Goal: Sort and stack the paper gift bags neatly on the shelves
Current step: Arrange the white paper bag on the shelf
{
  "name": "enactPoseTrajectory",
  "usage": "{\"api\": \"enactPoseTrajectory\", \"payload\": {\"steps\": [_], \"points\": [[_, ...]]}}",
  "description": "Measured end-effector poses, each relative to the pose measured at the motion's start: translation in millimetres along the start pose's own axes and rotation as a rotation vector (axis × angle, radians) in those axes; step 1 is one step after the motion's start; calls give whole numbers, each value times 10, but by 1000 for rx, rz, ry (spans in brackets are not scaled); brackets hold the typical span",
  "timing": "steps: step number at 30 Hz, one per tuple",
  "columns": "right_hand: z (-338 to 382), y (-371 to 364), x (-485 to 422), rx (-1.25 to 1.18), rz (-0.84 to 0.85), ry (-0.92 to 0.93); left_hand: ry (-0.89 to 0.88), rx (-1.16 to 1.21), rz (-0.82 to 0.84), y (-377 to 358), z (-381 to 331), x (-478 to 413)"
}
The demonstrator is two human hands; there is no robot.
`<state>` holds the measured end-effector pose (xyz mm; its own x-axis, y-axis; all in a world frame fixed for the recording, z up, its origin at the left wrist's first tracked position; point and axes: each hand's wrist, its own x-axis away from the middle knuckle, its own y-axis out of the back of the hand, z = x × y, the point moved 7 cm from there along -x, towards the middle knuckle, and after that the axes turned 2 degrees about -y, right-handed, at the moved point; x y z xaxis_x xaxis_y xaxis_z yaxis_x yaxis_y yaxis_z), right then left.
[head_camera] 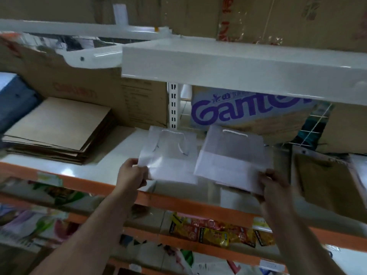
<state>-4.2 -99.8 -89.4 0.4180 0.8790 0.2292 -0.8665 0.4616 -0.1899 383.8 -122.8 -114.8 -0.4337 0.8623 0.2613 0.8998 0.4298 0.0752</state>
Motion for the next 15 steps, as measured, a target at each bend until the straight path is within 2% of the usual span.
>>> {"api": "enactPoseTrajectory", "payload": {"steps": [4,8,11,13,15], "points": [[-213,-593,108,105,2,-11,-1,-70,-15,473,-31,-431],[-438,-1131,227,84,5,-53,-22,-149,-31,825,-61,-856],[-571,-1443,328,79,5,-67,-79,-312,-24,1042,-114,-1083],[-666,-1602,376,99,9,-88,-158,-484,-22,1166,-153,-1147],[-738,-1768,444,123,23,-98,-384,-720,-11,1215,-232,-1127]]}}
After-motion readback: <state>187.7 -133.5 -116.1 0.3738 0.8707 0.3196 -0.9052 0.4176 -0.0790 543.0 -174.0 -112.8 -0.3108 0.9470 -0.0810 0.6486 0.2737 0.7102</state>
